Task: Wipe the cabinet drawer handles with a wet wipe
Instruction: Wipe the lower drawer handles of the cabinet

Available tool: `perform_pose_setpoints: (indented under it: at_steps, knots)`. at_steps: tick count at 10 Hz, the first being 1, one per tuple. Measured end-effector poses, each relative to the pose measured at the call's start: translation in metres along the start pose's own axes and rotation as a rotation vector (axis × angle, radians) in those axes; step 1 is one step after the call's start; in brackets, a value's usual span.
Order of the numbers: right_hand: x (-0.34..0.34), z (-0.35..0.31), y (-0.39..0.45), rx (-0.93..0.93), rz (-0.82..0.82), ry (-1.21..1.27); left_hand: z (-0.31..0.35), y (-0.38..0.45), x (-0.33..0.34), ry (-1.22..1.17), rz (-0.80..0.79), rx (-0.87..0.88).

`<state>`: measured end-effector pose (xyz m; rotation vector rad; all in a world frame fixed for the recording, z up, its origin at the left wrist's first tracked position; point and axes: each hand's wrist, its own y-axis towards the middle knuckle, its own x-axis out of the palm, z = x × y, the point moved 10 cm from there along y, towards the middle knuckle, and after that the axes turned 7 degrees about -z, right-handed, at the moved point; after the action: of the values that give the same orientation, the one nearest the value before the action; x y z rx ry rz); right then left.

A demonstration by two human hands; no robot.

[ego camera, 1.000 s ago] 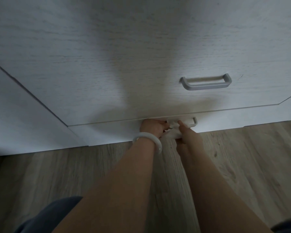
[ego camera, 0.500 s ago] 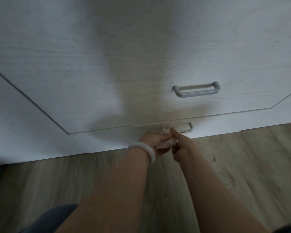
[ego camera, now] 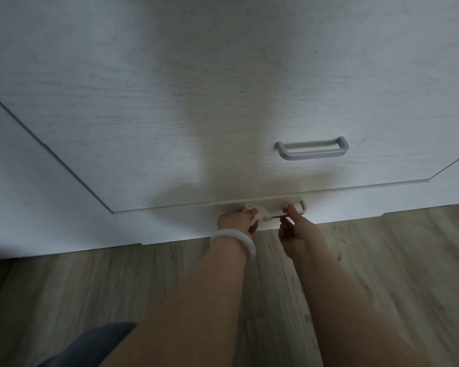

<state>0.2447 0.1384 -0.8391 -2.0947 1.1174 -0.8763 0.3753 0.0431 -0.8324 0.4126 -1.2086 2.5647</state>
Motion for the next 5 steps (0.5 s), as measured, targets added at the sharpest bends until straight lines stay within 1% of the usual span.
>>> perform_pose_setpoints:
  at_steps: [2, 3, 4, 5]
  knots:
    - [-0.0011, 0.0002, -0.0024, -0.045, -0.023, -0.048, -0.0123, -0.0013, 0.0121, -0.033, -0.042, -0.069]
    - [0.0003, -0.0033, -0.004, -0.045, -0.024, -0.035, -0.0131, -0.0012, 0.0103, -0.037, 0.004, -0.104]
    - [0.0022, -0.0031, -0.0068, -0.047, -0.031, 0.007, -0.0153, -0.0034, 0.0113, 0.021, -0.011, -0.061]
    - [0.003, -0.0014, -0.0086, -0.038, -0.025, 0.025, -0.0185, -0.0091, 0.0127, 0.009, -0.042, -0.036]
